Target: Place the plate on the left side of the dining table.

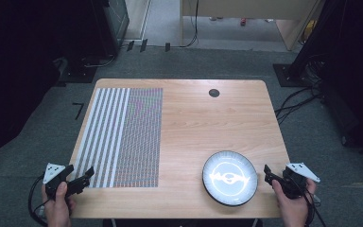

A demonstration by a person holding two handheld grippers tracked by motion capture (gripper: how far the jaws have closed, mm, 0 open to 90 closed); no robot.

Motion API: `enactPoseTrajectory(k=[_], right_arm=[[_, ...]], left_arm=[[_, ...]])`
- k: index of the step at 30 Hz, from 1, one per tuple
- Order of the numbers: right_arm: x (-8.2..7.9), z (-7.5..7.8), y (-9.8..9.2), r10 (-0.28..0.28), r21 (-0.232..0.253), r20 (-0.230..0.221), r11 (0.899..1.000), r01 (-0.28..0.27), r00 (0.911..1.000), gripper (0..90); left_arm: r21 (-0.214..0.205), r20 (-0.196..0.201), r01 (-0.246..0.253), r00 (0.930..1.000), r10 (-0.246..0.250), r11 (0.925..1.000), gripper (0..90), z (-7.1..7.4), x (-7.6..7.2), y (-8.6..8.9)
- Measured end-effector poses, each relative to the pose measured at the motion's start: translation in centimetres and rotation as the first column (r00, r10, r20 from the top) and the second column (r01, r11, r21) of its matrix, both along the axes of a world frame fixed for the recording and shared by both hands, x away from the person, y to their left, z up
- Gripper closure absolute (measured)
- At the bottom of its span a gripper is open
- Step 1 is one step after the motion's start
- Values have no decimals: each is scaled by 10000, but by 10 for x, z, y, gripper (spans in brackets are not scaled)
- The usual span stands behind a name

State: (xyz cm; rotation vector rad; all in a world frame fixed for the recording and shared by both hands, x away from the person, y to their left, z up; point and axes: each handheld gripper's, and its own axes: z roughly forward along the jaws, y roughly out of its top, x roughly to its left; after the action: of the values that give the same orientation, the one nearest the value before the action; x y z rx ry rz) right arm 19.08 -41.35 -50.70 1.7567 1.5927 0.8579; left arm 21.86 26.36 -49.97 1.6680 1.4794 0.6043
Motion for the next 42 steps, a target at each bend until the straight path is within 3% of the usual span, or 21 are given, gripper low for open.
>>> enactPoseTrajectory(k=[16,22,27,30,36,42], right_arm=[[-12,17,18,372,123,543,9992,-379,9978,212],[-14,20,25,633,292,582,9975,-651,9963,240],[-14,20,33,929,166,577,9954,-940,9940,240],[-14,20,36,1088,128,580,9939,-1097,9924,241],[-15,19,44,1341,55,523,9909,-1346,9896,248],[-15,19,52,1520,56,420,9883,-1523,9875,256]], left_arm=[[98,-34,439,9990,-438,9990,162,-1,2,-14],[209,-49,751,9972,-750,9970,162,-1,3,-24],[108,4,991,9951,-991,9950,162,1,1,-32],[545,199,792,9966,-804,9954,163,5,0,-39],[22,635,1402,9881,-1401,9901,168,11,-2,-46],[164,282,1733,9844,-1737,9847,166,6,0,-57]])
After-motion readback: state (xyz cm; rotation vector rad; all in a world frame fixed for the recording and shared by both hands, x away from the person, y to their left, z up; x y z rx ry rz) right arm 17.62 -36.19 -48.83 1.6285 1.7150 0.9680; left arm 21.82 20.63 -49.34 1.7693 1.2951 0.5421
